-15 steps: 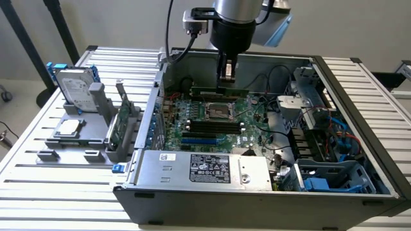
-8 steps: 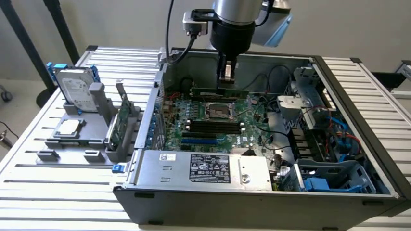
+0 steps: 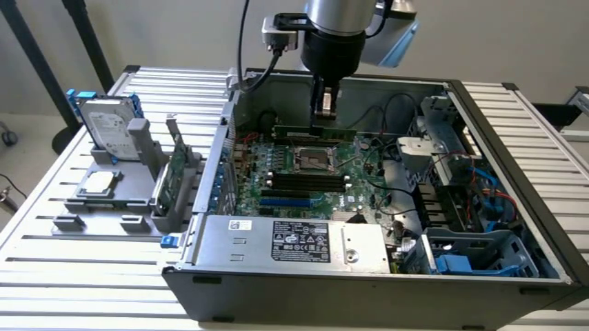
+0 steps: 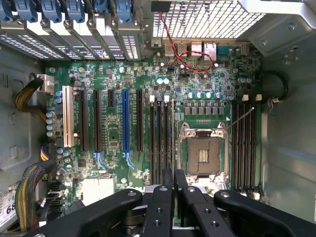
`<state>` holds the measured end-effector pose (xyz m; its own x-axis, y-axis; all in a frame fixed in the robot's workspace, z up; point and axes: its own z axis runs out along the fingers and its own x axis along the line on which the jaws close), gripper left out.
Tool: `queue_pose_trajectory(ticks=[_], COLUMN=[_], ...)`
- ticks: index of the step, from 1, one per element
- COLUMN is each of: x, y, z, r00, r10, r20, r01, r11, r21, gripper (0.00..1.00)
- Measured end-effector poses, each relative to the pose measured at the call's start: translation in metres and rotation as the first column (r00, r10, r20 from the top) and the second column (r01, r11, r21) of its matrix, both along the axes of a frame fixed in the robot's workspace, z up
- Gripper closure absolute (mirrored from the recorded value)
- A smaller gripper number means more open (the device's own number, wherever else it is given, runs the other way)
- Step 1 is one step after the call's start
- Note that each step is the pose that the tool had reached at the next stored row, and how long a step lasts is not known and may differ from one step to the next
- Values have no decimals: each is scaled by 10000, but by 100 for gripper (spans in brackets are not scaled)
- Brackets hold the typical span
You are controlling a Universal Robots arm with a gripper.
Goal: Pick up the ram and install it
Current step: 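Insert the ram into the slot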
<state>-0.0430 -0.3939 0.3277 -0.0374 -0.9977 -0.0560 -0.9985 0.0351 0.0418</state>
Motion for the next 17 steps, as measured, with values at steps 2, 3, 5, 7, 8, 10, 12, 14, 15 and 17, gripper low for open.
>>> queue_pose_trajectory(ticks=[2, 3, 5, 7, 8, 10, 12, 14, 15, 17], x=[0, 0, -2, -4, -6, -11, -17, -20, -22, -26], y=[1, 0, 0, 0, 0, 0, 0, 0, 0, 0], z=[-11, -26, -62, -98, -118, -154, -190, -226, -245, -281], r00=[10000, 10000, 10000, 10000, 10000, 10000, 10000, 10000, 10000, 10000], r10=[0, 0, 0, 0, 0, -1, 0, 1, 0, -2], r20=[1, -1, 0, 1, 0, 1, 0, 0, 0, 0], r01=[0, 0, 0, 0, 0, 1, 0, -1, 0, 2], r11=[10000, 10000, 10000, 10000, 10000, 10000, 10000, 10000, 10000, 10000], r21=[2, -4, -5, -5, -5, -5, -7, -11, -12, -13], gripper=[87, 87, 87, 87, 87, 87, 87, 87, 87, 87])
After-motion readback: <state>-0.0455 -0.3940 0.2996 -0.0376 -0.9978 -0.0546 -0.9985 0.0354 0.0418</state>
